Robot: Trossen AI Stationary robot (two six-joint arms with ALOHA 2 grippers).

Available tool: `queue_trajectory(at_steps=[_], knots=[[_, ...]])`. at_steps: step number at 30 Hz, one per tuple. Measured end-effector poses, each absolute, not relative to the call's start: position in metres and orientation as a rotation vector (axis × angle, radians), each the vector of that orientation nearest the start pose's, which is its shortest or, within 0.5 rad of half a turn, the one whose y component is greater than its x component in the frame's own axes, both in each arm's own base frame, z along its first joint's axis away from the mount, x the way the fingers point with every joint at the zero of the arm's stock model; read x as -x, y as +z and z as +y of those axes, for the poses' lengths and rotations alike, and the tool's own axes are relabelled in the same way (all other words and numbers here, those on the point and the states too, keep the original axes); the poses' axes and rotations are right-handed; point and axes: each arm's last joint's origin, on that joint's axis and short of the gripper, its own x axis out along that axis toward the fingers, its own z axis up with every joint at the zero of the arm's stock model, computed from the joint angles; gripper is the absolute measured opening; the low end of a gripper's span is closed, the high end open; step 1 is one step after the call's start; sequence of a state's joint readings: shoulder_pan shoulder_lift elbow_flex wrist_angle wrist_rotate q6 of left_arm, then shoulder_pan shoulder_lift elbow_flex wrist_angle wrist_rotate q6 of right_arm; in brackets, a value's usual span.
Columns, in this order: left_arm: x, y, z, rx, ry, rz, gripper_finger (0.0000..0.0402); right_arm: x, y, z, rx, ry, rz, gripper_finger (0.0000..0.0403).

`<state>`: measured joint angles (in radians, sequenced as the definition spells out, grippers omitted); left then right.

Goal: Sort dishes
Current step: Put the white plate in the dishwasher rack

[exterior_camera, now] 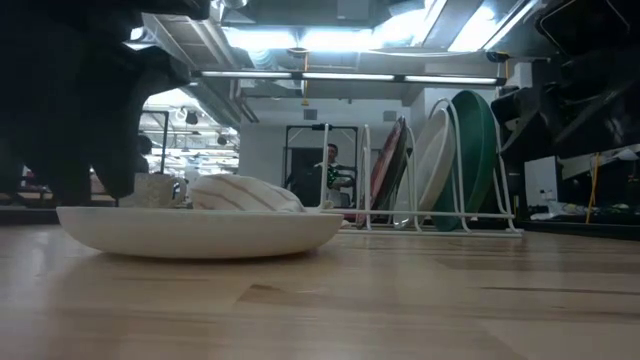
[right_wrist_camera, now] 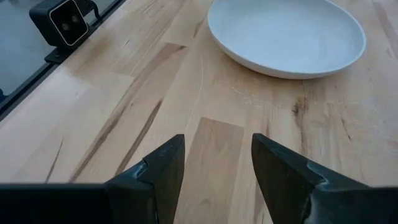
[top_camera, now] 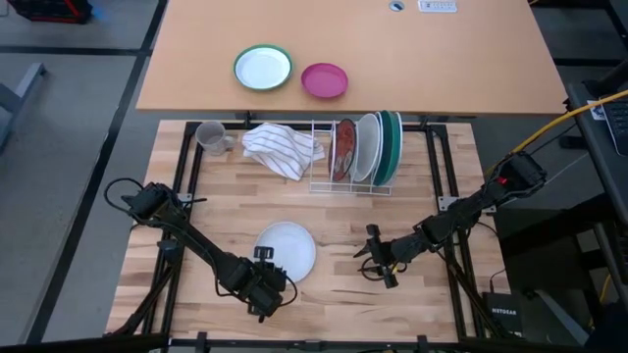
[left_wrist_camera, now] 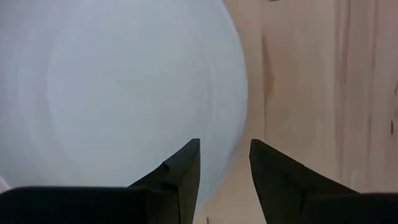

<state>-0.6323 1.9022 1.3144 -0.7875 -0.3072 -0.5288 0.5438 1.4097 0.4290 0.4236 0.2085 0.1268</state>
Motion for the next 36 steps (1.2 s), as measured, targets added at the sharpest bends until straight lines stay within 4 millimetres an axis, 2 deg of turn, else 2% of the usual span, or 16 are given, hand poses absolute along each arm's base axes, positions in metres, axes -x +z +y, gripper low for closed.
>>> queue_trajectory(at_steps=[10,17,22,36], knots=[[-0.297,0.173,-0.209,-0.144,0.048,1.236,0.0129,-0.213,0.143,0.121,0.09,0.273,0.536,0.0189],[-0.298,0.173,-0.207,-0.232,0.076,1.195,0.0129,-0.213,0.143,0.121,0.093,0.267,0.537,0.0189],[-0.3,0.173,-0.205,-0.224,0.087,1.188,0.0129,-0.213,0.143,0.121,0.093,0.268,0.537,0.0189],[-0.29,0.173,-0.219,-0.152,0.09,1.191,0.0129,-0.213,0.143,0.121,0.096,0.268,0.54,0.0189]])
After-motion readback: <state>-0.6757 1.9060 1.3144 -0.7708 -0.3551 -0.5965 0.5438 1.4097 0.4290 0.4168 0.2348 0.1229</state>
